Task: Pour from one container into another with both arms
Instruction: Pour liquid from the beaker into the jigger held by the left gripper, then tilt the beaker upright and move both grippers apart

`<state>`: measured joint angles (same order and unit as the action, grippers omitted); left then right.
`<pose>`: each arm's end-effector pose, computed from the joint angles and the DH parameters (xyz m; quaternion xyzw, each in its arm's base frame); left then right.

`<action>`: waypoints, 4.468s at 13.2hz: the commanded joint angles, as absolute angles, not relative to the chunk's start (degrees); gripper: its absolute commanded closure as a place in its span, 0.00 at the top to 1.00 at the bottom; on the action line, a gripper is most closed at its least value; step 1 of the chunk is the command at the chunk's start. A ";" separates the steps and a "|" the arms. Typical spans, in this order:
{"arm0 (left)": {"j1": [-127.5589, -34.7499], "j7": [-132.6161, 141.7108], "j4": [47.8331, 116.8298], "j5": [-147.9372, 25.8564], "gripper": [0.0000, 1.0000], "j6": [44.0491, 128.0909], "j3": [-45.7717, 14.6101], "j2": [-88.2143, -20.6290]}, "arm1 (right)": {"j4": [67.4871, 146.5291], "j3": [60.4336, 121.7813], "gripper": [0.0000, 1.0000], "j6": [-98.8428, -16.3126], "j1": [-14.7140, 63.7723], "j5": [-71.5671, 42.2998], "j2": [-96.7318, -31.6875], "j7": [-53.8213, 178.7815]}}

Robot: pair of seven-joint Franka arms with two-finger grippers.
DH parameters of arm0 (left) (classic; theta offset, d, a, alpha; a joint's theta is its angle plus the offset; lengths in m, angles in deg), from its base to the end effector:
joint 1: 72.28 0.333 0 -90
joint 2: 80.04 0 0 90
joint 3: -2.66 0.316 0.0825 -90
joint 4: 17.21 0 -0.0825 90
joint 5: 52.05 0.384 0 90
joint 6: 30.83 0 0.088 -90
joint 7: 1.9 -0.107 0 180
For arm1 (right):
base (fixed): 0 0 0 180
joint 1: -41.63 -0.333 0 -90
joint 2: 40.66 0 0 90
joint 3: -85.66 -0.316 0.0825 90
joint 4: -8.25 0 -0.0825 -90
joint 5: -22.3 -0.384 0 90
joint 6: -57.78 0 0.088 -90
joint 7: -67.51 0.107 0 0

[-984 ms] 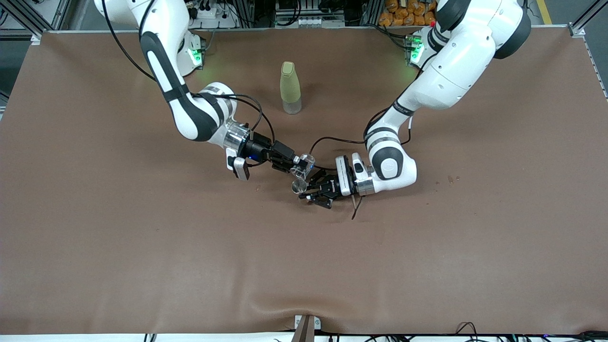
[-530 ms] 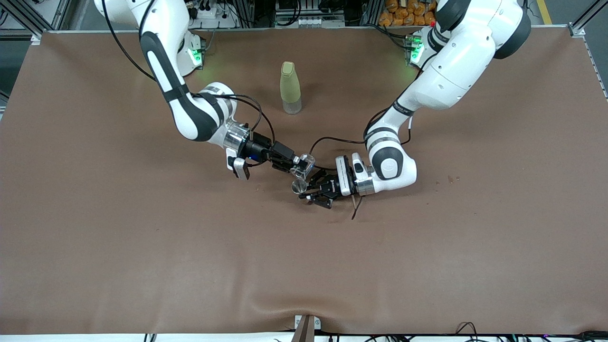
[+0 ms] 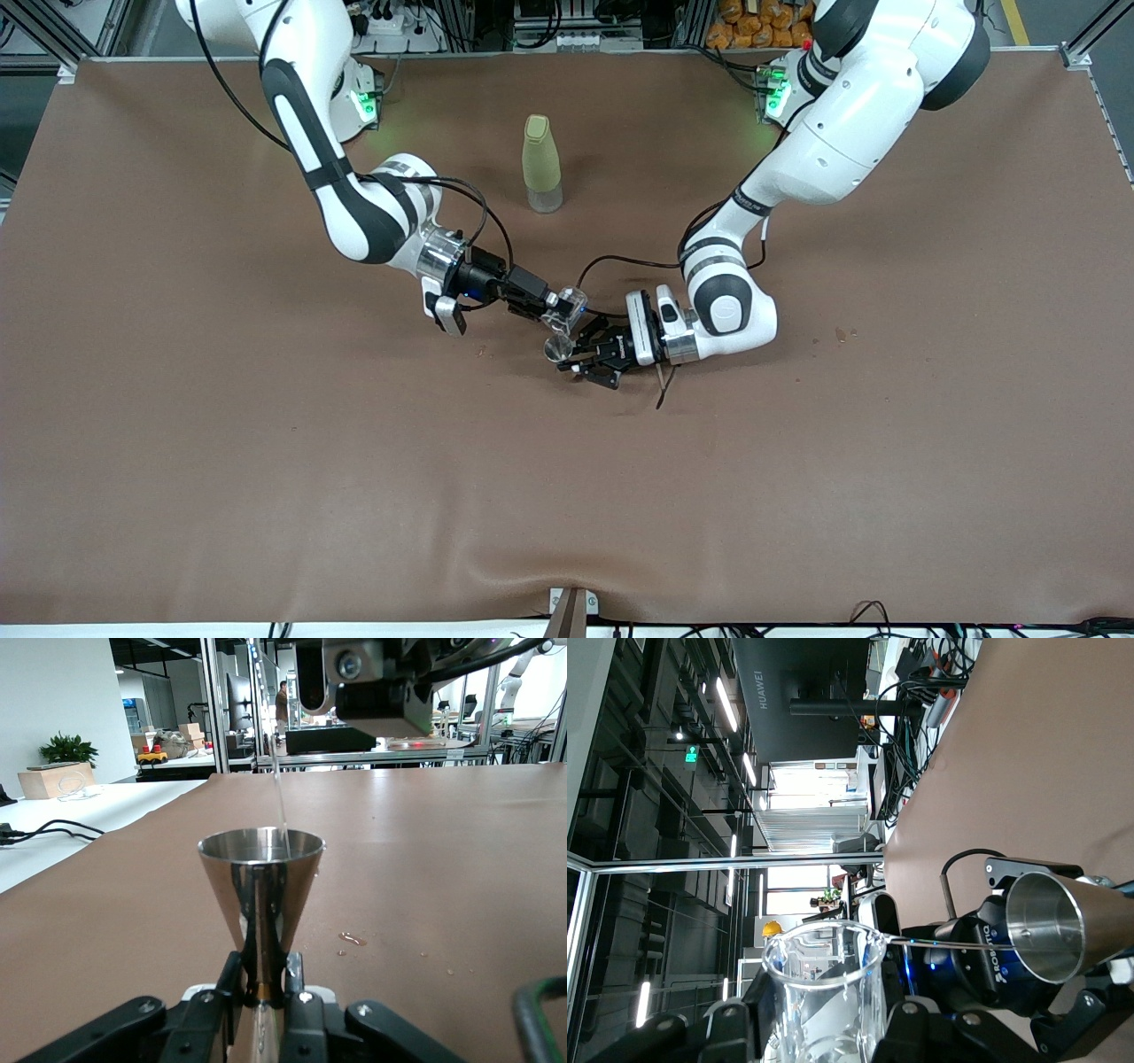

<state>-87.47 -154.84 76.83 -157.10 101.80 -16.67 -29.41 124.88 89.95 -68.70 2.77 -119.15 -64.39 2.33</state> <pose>0.5639 -0.3799 0.1263 0.5730 -0.5355 0.4784 0.3950 0.4953 0.3689 0.2594 -0.7146 0.1575 -0.1488 0.6652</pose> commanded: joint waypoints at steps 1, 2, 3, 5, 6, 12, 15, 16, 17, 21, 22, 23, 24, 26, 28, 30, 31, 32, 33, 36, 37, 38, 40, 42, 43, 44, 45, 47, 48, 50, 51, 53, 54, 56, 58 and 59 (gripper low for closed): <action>-87.31 -156.42 77.63 -159.19 0.00 101.27 -16.85 -29.77 | 124.62 90.32 0.20 -69.13 2.25 -120.43 -64.13 4.84; -87.31 -156.42 77.89 -159.19 0.00 101.27 -16.85 -29.86 | 124.62 90.32 0.20 -69.05 2.25 -120.52 -64.21 5.19; -87.22 -156.42 78.15 -159.19 0.00 101.27 -16.85 -29.86 | 124.62 90.32 0.20 -69.05 2.34 -120.52 -64.21 5.28; -87.22 -156.33 78.33 -159.62 0.00 101.27 -16.85 -29.95 | 124.62 90.32 0.20 -68.96 2.60 -120.52 -64.30 5.46; -87.22 -156.33 78.33 -159.63 0.00 101.27 -16.85 -30.03 | 124.62 90.32 0.20 -69.05 2.60 -120.52 -64.30 6.33; -87.22 -156.33 78.33 -159.63 0.00 101.27 -16.85 -30.03 | 124.62 90.32 0.20 -68.87 2.69 -120.52 -64.65 8.27; -87.22 -156.33 78.33 -159.89 0.00 101.27 -16.85 -30.03 | 124.53 90.32 0.20 -68.61 2.69 -120.52 -64.92 11.51; -87.22 -156.33 78.33 -159.89 0.00 101.27 -16.85 -30.03 | 124.53 90.32 0.20 -68.61 2.69 -120.52 -64.92 11.96; -87.22 -156.33 78.33 -159.89 0.00 101.27 -16.94 -30.12 | 124.53 90.32 0.20 -68.61 2.78 -120.52 -64.92 12.14; -87.22 -156.24 78.33 -159.89 0.00 101.36 -17.03 -30.12 | 124.53 90.32 0.20 -68.52 2.78 -120.52 -65.70 12.41; -87.22 -156.33 78.33 -159.89 0.00 101.27 -17.03 -30.12 | 124.44 90.32 0.20 -68.43 2.78 -120.52 -65.71 12.49; -87.22 -156.33 78.33 -159.89 0.00 101.27 -17.03 -30.12 | 124.44 90.32 0.20 -68.34 2.78 -120.52 -65.79 12.67; -87.22 -156.24 78.33 -159.89 0.00 101.27 -17.03 -30.12 | 124.44 90.32 0.20 -68.34 2.69 -120.52 -65.79 12.93; -87.22 -156.24 78.33 -159.98 0.00 101.36 -17.12 -30.12 | 124.44 90.32 0.20 -68.17 2.78 -120.52 -65.79 13.81; -87.22 -156.24 78.33 -159.98 0.00 101.36 -17.12 -30.12 | 124.44 90.32 0.20 -68.17 2.78 -120.44 -65.80 15.12; -87.22 -156.24 78.24 -160.07 0.00 101.36 -17.12 -30.21 | 124.44 90.32 0.20 -68.26 2.52 -120.52 -65.79 15.39; -87.22 -156.15 78.24 -160.07 0.00 101.36 -17.12 -30.21 | 124.44 90.32 0.20 -68.26 2.60 -120.52 -65.79 15.39; -87.22 -156.15 78.24 -160.07 0.00 101.36 -17.12 -30.21 | 124.44 90.32 0.20 -68.26 2.69 -120.52 -65.79 15.39; -87.22 -156.15 78.24 -160.07 0.00 101.36 -17.12 -30.21 | 124.44 90.32 0.20 -68.26 2.69 -120.44 -65.79 15.39; -87.22 -156.06 78.24 -160.07 0.00 101.36 -17.12 -30.21 | 124.35 90.40 0.20 -68.43 2.43 -120.00 -65.79 14.00; -87.22 -156.15 78.24 -160.07 0.00 101.36 -17.12 -30.21 | 124.18 90.40 0.20 -68.61 2.17 -119.82 -65.71 12.33; -87.22 -156.06 78.24 -160.07 0.00 101.36 -17.12 -30.30 | 124.09 90.49 0.20 -68.61 2.16 -119.73 -65.62 10.84; -87.05 -155.37 78.24 -160.07 0.00 101.45 -17.12 -30.65 | 123.91 90.58 0.20 -68.43 2.86 -117.55 -65.53 8.37; -86.87 -154.23 78.24 -160.07 0.00 101.53 -17.12 -31.09 | 123.56 90.93 0.19 -68.34 5.31 -110.19 -64.83 8.18; -86.61 -153.96 78.24 -160.07 0.00 101.45 -17.12 -31.17 | 123.56 90.84 0.19 -67.73 7.85 -105.97 -64.39 8.10; -86.00 -153.87 78.33 -160.07 0.00 101.53 -17.12 -31.35 | 123.39 90.84 0.19 -66.16 9.62 -101.50 -64.13 8.10; -85.64 -153.52 78.59 -159.98 0.00 101.53 -17.12 -31.70 | 123.21 90.93 0.19 -63.36 12.25 -96.58 -64.21 7.49; -83.80 -151.68 79.90 -159.10 0.00 101.45 -17.12 -33.10 | 122.86 90.84 0.19 -55.29 20.49 -86.38 -64.83 3.38; -82.75 -150.71 80.78 -158.32 0.00 101.36 -17.12 -33.89 | 122.86 90.84 0.19 -51.16 23.84 -82.85 -65.18 1.26; -79.85 -149.74 83.33 -155.69 0.00 100.92 -17.38 -35.56 | 122.77 90.84 0.19 -46.82 28.68 -75.38 -66.49 -4.53; -78.27 -149.65 84.39 -153.24 0.00 100.40 -17.38 -36.61 | 122.08 90.84 0.19 -46.46 31.49 -70.82 -67.37 -9.08; -74.41 -148.95 85.88 -149.36 0.00 96.46 -17.38 -37.06 | 121.37 90.84 0.19 -40.70 36.42 -64.65 -69.91 -14.29; -71.78 -147.73 86.85 -146.73 0.00 94.00 -17.38 -37.41 | 120.58 90.84 0.19 -37.79 38.97 -62.45 -71.58 -18.58; -67.38 -145.53 88.87 -142.16 0.00 89.86 -17.38 -39.07 | 117.78 90.84 0.20 -35.74 43.63 -55.78 -75.36 -27.29; -62.38 -144.21 91.33 -137.85 0.00 86.87 -17.38 -41.27 | 113.74 90.84 0.20 -33.64 47.15 -48.84 -77.65 -29.60; -59.22 -143.24 91.95 -134.35 0.00 84.42 -17.38 -41.89 | 112.24 90.84 0.20 -32.15 48.47 -46.63 -78.01 -31.26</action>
<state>-63.98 -145.32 87.77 -138.64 87.87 -16.72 -37.65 117.50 92.05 -34.88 45.58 -51.48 -75.86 -29.19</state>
